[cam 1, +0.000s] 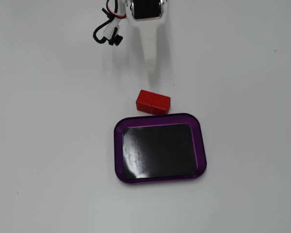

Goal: Remove the cube from the box.

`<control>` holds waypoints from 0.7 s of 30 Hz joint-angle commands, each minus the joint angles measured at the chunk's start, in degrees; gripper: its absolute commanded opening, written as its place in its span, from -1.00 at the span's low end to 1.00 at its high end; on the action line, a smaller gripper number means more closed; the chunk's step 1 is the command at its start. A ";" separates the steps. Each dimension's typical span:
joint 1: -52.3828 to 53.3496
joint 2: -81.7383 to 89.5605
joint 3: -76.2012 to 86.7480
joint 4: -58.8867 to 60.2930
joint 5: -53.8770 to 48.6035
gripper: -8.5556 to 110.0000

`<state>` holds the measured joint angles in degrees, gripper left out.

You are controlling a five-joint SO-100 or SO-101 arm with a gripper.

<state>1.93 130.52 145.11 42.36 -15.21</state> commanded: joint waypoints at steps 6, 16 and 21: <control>0.44 18.28 -6.86 9.23 2.11 -0.66; 8.35 59.50 5.80 7.29 5.10 -0.64; 8.79 59.59 13.36 7.47 7.47 -0.64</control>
<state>10.02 188.35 156.53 50.80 -9.40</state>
